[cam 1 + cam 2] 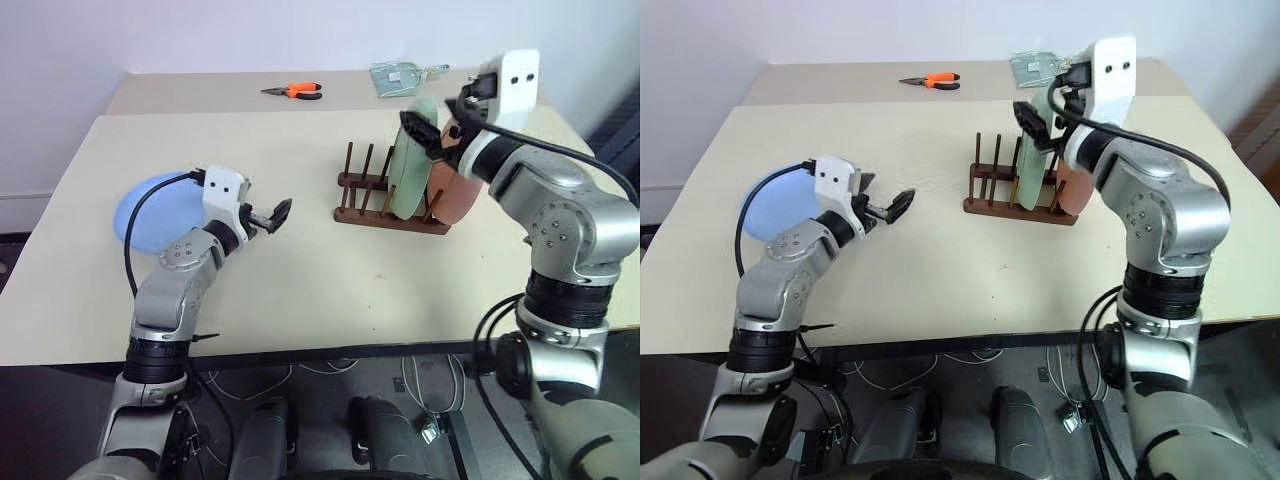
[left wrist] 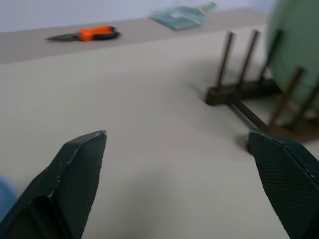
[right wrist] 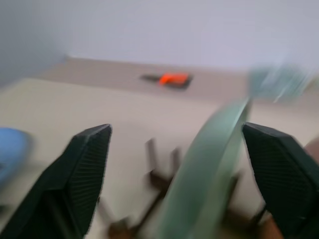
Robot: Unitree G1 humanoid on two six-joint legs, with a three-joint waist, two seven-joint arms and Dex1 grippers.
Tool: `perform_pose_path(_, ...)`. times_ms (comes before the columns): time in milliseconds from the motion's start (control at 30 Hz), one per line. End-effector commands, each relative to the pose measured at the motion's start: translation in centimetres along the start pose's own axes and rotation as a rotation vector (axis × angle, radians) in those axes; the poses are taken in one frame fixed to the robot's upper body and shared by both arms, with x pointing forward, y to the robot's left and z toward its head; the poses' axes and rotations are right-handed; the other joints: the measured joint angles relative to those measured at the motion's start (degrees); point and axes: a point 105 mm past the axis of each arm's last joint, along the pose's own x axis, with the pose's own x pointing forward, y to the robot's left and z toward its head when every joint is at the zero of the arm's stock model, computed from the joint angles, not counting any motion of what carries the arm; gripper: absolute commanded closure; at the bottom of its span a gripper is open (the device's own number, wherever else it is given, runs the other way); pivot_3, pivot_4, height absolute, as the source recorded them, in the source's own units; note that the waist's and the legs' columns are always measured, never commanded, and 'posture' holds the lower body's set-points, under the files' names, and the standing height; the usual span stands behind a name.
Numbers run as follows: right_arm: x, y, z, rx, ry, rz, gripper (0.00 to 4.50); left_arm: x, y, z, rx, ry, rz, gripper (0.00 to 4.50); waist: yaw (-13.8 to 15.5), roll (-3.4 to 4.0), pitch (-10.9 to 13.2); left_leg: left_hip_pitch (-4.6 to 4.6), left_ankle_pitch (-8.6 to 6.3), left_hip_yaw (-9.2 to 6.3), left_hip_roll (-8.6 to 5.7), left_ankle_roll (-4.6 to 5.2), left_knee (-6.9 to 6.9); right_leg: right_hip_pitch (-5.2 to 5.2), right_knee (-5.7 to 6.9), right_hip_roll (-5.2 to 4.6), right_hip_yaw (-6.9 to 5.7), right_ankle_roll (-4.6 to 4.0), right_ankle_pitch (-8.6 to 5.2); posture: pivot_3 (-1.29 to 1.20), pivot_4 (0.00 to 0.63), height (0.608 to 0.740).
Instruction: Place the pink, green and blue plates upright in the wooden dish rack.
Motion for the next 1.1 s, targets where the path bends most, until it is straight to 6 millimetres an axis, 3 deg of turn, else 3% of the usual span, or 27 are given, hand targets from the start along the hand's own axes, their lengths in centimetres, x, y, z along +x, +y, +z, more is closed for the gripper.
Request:
perform_pose_path(33, -0.7, 1.4, 4.6, -0.297, -0.226, 0.062, 0.35, -1.2, 7.4, 3.3, -0.035, -0.082, 0.454, 0.07, 0.0, -0.02, 0.0, 0.00, 0.00, -0.01, 0.00, 0.00, 0.00, -0.01, 0.00, 0.01, 0.00, 0.00, 0.00, 0.00, 0.150, 0.740)
perform_pose_path(133, -1.3, 3.9, 5.5, -0.454, -0.306, 0.210, 0.35, -5.0, 13.6, 2.5, -0.133, 0.003, 0.901, 0.07, -0.3, -0.04, 0.0, 0.00, 0.00, -0.02, 0.02, 0.00, 0.02, -0.01, 0.00, 0.06, -0.02, 0.02, 0.01, 0.00, 0.150, 0.740)
perform_pose_path(200, -1.8, 6.7, 4.3, -0.536, -0.303, 0.373, 0.35, -7.1, 15.1, 1.9, -0.138, 0.063, 1.030, 0.07, -0.4, -0.03, 0.0, 0.04, 0.00, -0.01, 0.03, 0.00, 0.00, 0.00, -0.01, 0.07, 0.00, 0.03, 0.00, 0.00, 0.150, 0.740)
perform_pose_path(367, -3.4, 11.7, -0.1, -0.563, -0.240, 0.658, 0.35, -9.0, 15.1, -0.8, -0.196, 0.239, 1.085, 0.07, 1.0, -0.23, 0.0, 0.01, 0.16, -0.09, 0.00, -0.28, 0.09, 0.14, -0.05, -0.03, -0.06, 0.04, 0.00, 0.00, 0.150, 0.740)
perform_pose_path(567, -3.8, 13.4, -3.1, -0.545, -0.199, 0.721, 0.35, -8.8, 12.9, -4.9, -0.393, 0.399, 0.959, 0.07, 1.5, -0.29, 0.0, 0.04, 0.15, -0.16, -0.11, -0.32, 0.19, 0.20, -0.07, -0.28, -0.06, 0.10, 0.05, 0.00, 0.150, 0.740)
perform_pose_path(700, -3.9, 13.4, -4.1, -0.557, -0.177, 0.722, 0.35, -8.0, 11.6, -5.9, -0.556, 0.381, 0.872, 1.26, 1.4, -0.28, 0.0, 0.08, 0.17, -0.17, -0.11, -0.39, 0.15, 0.18, -0.05, -0.30, -0.06, 0.09, 0.05, 0.00, 0.150, 0.740)
perform_pose_path(900, -3.7, 12.9, -4.9, -0.596, -0.155, 0.685, 0.35, -7.8, 11.7, -5.3, -0.585, 0.337, 0.870, 4.37, 1.4, -0.28, 0.0, 0.11, 0.19, -0.17, -0.11, -0.43, 0.11, 0.18, -0.05, -0.29, -0.06, 0.09, 0.05, 0.00, 0.150, 0.740)
perform_pose_path(967, -3.5, 12.6, -5.0, -0.600, -0.146, 0.666, 0.35, -7.2, 11.6, -4.6, -0.569, 0.310, 0.841, 4.45, 1.4, -0.28, 0.0, 0.12, 0.19, -0.16, -0.13, -0.43, 0.11, 0.20, -0.05, -0.31, -0.06, 0.09, 0.05, 0.00, 0.150, 0.740)
perform_pose_path(1100, -2.7, 11.7, -5.0, -0.611, -0.117, 0.630, 0.18, -3.7, 9.6, 1.6, -0.425, 0.065, 0.620, 4.48, 1.5, -0.28, 0.0, 0.12, 0.19, -0.18, -0.14, -0.43, 0.11, 0.20, -0.05, -0.32, -0.08, 0.08, 0.05, 0.00, 0.150, 0.740)
